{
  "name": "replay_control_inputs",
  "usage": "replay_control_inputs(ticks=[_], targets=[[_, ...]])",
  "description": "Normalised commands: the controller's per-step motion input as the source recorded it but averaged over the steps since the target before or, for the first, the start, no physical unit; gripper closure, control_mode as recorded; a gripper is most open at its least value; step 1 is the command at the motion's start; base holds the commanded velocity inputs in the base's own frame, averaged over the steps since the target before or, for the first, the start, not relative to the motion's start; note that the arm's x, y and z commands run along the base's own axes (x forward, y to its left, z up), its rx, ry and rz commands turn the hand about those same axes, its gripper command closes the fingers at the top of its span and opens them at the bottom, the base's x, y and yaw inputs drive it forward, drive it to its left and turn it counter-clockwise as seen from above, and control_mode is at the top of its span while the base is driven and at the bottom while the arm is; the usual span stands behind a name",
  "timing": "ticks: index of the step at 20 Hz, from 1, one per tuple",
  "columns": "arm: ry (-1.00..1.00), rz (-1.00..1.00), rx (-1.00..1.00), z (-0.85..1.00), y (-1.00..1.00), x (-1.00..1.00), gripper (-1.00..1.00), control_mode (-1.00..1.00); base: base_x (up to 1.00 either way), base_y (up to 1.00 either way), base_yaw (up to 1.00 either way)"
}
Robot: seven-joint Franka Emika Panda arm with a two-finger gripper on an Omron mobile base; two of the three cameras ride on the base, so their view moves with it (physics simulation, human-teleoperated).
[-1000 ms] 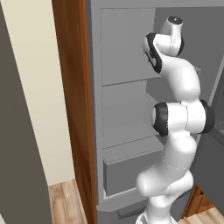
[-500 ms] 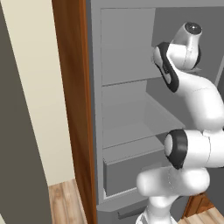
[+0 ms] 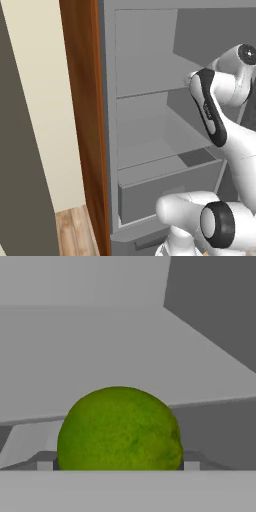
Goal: Open the fridge, remove the mango, lime, and steak, and place them on any counter.
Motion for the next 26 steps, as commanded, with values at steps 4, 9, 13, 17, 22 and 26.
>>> replay_control_inputs(ticks=[4, 9, 13, 17, 22, 26], targets=[[0.02, 0.12, -0.14, 0.12, 0.44, -1.00, 1.00, -1.00, 0.00, 0.00, 0.00], [0.00, 0.02, -0.08, 0.00, 0.74, -1.00, 1.00, -1.00, 0.00, 0.00, 0.00], [-0.02, 0.00, -0.02, 0.02, 0.77, -1.00, 1.00, -1.00, 0.00, 0.00, 0.00], [0.00, 0.00, 0.00, 0.16, 0.19, -1.00, 1.00, -1.00, 0.00, 0.00, 0.00], [0.06, 0.03, 0.00, 0.31, 0.01, -0.65, 1.00, -1.00, 0.00, 0.00, 0.00], [0.05, 0.10, -0.02, 0.05, 0.11, -0.15, 1.00, -1.00, 0.00, 0.00, 0.00]])
